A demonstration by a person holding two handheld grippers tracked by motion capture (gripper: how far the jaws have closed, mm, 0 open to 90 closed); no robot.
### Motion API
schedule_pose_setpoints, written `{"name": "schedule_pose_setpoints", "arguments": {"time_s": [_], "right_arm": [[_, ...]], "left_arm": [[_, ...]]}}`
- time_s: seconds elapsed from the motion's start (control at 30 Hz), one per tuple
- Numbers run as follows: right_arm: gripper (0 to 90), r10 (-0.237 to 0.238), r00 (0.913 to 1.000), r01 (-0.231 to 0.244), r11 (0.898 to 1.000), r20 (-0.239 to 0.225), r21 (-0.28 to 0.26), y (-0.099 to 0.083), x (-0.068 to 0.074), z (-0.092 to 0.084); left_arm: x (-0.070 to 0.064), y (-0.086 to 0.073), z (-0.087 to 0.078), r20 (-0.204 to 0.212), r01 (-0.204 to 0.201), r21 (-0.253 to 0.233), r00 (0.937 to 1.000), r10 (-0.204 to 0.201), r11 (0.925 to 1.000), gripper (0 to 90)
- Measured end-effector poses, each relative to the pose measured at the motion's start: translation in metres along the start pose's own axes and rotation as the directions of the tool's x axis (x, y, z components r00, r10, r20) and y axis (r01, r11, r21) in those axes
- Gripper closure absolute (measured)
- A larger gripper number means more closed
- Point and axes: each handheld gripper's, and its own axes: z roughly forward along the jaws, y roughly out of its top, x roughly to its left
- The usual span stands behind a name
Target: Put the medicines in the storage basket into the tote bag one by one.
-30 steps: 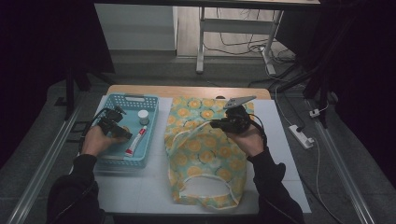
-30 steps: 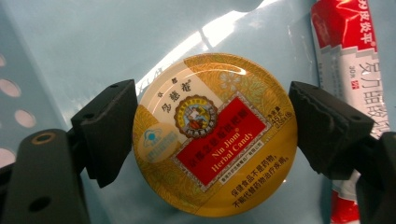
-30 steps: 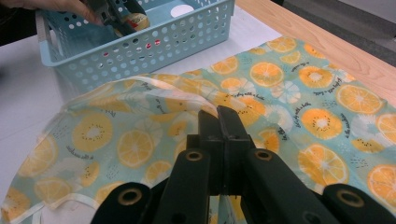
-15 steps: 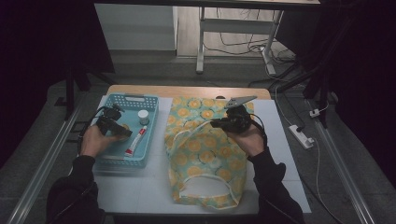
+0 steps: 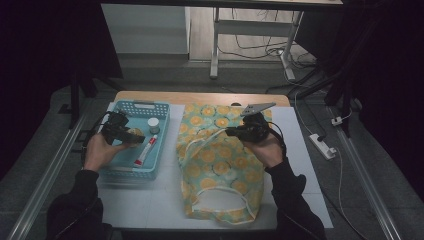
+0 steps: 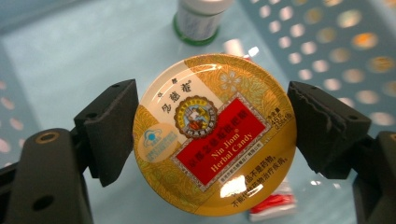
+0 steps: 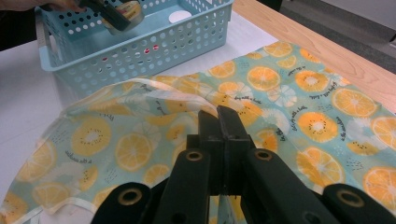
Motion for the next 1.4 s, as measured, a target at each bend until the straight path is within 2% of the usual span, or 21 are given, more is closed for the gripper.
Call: {"name": "schedule_pose_setpoints", "arguments": {"time_s": [0.33, 0.5, 0.67, 0.8, 1.1, 1.4], "right_arm": [[90.0, -0.001, 1.0, 0.001, 1.0, 0.002, -0.003, 0.0, 0.001, 0.0], [90.0, -0.003, 1.0, 0.003, 1.0, 0.001, -0.004, 0.0, 0.001, 0.0], [90.0, -0.003, 1.0, 0.003, 1.0, 0.001, -0.008, 0.0, 0.001, 0.0], [90.0, -0.004, 1.0, 0.004, 1.0, 0.0, -0.009, 0.0, 0.001, 0.0], [90.0, 0.0, 1.0, 0.0, 1.0, 0.0, -0.005, -0.001, 0.0, 0.001], [90.0, 0.003, 1.0, -0.003, 1.0, 0.002, -0.009, -0.001, -0.001, 0.003]], "left_arm": [[-0.029, 0.0, -0.018, 0.051, -0.071, -0.066, 0.9959, 0.075, 0.9953, 20.9], [-0.046, 0.0, -0.024, 0.085, -0.109, -0.083, 0.9896, 0.116, 0.9906, 20.9], [-0.062, 0.001, -0.028, 0.097, -0.146, -0.096, 0.9831, 0.155, 0.9847, 20.9], [-0.073, 0.0, -0.03, 0.114, -0.154, -0.115, 0.9793, 0.167, 0.9814, 20.9], [-0.1, -0.001, -0.034, 0.14, -0.204, -0.143, 0.9646, 0.224, 0.9686, 20.9], [-0.13, 0.0, -0.033, 0.182, -0.252, -0.161, 0.9428, 0.279, 0.9543, 20.9]]}}
